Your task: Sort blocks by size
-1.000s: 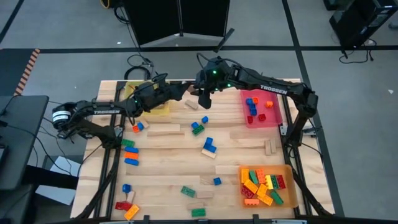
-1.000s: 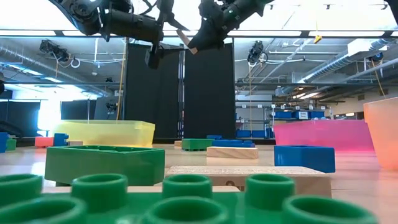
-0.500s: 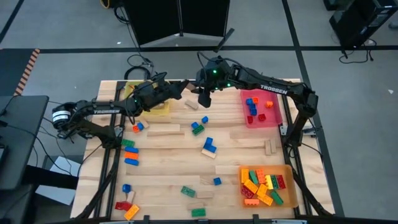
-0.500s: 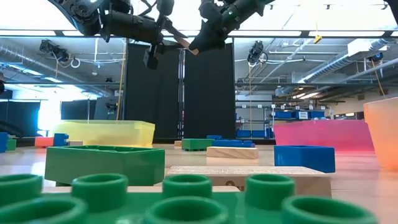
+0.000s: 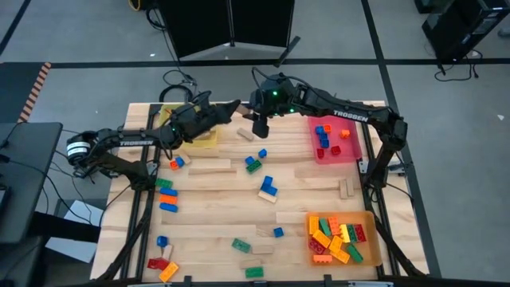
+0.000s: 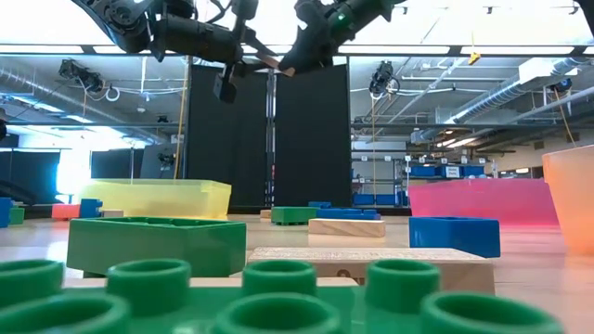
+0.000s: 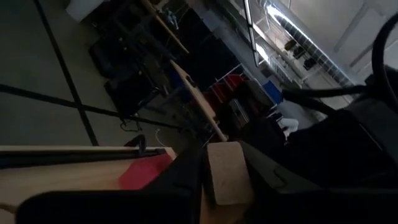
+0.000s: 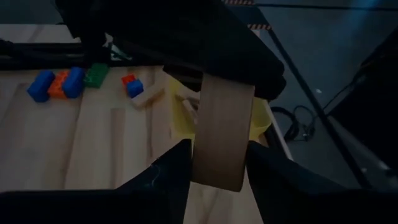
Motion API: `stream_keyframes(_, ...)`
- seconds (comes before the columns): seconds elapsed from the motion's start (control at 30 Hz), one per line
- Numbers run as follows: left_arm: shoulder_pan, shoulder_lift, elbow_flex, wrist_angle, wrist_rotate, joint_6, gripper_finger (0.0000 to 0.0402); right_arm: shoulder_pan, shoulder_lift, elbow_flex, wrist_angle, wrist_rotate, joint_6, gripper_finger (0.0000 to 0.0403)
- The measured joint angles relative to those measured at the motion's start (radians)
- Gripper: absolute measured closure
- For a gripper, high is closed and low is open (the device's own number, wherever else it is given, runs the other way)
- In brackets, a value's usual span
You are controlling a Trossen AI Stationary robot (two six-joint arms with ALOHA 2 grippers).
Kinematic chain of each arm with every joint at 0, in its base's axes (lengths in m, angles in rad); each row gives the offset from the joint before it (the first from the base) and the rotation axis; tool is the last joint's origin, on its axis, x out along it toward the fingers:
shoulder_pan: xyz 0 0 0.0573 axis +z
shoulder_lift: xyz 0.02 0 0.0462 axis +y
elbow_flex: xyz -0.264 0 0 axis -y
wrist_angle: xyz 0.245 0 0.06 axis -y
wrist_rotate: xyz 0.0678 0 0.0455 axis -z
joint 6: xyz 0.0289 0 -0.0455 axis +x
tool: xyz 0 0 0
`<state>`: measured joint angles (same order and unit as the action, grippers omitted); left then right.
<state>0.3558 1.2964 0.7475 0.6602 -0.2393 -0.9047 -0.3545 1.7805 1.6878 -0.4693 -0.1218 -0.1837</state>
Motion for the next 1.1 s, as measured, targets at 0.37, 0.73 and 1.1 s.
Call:
stream_keyframes(0.37,-0.002,-0.001,0.001,-0.005,-0.012,-0.019,0.0338,0.010,0.002,0.000,0.036,0.093,-0.007,0.0222)
stream_keyframes(0.73,0.095,-0.050,0.002,-0.252,-0.022,0.008,0.0338,-0.003,0.002,0.000,-0.088,0.245,-0.004,0.0160)
stream_keyframes(1.1,0.341,-0.101,0.001,-0.888,0.075,0.058,0.0338,-0.028,0.002,-0.135,-0.215,0.230,0.206,0.0151)
